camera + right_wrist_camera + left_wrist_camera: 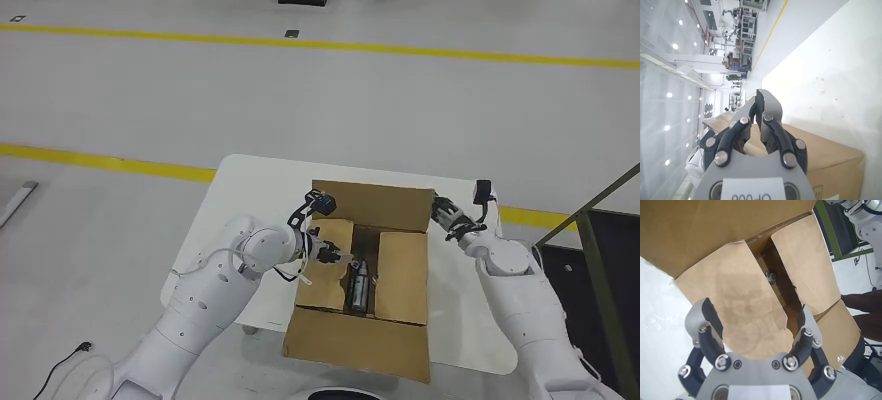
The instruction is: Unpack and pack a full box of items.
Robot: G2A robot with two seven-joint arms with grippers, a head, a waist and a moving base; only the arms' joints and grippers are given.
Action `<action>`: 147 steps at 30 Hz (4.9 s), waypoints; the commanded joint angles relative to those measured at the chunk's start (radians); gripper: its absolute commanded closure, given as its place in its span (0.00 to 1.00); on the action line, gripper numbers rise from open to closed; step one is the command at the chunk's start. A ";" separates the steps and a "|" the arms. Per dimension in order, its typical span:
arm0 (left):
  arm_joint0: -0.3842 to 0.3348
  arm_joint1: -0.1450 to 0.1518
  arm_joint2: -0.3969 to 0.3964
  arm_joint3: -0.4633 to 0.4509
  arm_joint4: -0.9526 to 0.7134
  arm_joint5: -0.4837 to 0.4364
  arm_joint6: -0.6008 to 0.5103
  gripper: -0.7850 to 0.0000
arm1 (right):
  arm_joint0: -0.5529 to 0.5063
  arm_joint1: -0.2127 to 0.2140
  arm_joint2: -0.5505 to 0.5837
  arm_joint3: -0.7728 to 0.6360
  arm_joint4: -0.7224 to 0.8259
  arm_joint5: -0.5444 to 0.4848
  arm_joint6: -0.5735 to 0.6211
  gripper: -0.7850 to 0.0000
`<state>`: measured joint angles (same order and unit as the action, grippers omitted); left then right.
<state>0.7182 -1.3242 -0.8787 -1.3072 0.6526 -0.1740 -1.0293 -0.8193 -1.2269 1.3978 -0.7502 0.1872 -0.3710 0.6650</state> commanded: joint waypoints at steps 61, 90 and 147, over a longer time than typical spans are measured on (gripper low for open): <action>0.420 0.153 -0.332 -0.514 0.237 -0.435 -0.021 0.00 | -0.364 0.073 -0.031 -0.430 -0.103 -0.169 0.122 1.00; 0.651 0.249 -0.528 -0.616 0.551 -0.761 0.144 0.00 | -0.333 0.079 -0.081 -0.397 -0.062 -0.202 0.165 1.00; 0.318 0.177 -0.122 -0.278 0.592 -0.317 0.350 0.00 | -0.401 0.069 -0.193 -0.549 -0.404 -0.090 -0.277 1.00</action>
<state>1.0351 -1.1478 -0.9976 -1.5806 1.2428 -0.4905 -0.6768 -1.2247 -1.1551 1.2163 -1.3055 -0.1972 -0.4624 0.4042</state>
